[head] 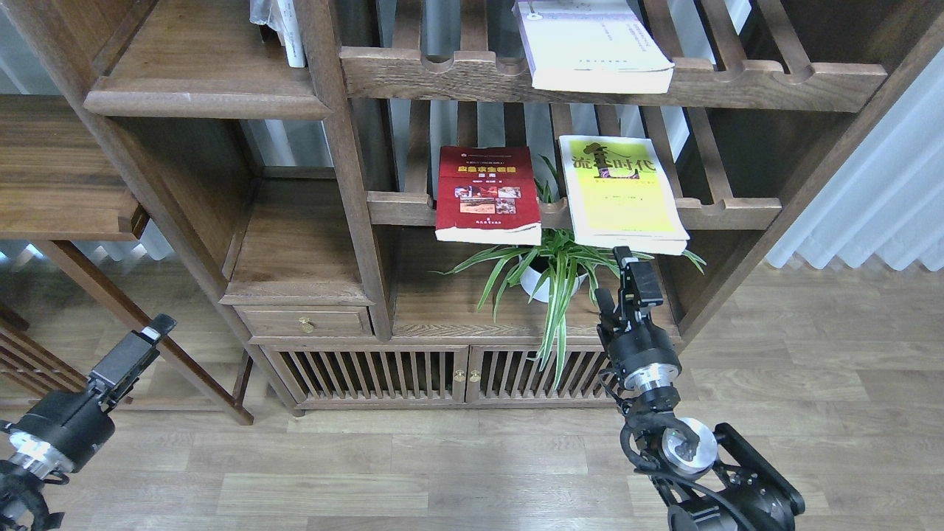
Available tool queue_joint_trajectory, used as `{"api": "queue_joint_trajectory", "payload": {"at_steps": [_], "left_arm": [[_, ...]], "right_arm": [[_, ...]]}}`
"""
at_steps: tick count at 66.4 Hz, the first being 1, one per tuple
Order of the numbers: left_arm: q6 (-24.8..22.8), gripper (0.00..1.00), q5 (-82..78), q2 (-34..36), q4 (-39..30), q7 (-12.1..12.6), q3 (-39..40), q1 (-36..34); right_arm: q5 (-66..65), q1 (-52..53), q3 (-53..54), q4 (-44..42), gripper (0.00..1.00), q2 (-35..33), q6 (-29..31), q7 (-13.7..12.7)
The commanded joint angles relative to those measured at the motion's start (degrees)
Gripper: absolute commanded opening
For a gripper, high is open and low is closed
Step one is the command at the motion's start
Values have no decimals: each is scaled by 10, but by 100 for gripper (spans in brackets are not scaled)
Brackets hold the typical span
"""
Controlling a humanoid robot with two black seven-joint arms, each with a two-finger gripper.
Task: Organize books on shelf
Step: 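Raise the right gripper up to the bottom edge of the yellow book, then grasp the yellow book's bottom edge with the right gripper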
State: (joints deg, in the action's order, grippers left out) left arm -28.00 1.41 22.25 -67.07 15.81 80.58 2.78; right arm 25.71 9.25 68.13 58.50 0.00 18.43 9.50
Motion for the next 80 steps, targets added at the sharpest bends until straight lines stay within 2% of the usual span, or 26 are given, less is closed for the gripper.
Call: {"api": "queue_joint_trajectory", "payload": {"at_steps": [1, 32, 80], "left_arm": [[0, 100, 0, 0, 1, 0, 2, -1], [0, 100, 0, 0, 2, 0, 8, 0], [0, 100, 0, 0, 5, 0, 15, 1]], "right_arm": [[13, 24, 2, -17, 99, 0, -4, 0], [17, 80, 6, -110, 99, 0, -6, -4], [1, 91, -2, -111, 99, 0, -3, -3]]}}
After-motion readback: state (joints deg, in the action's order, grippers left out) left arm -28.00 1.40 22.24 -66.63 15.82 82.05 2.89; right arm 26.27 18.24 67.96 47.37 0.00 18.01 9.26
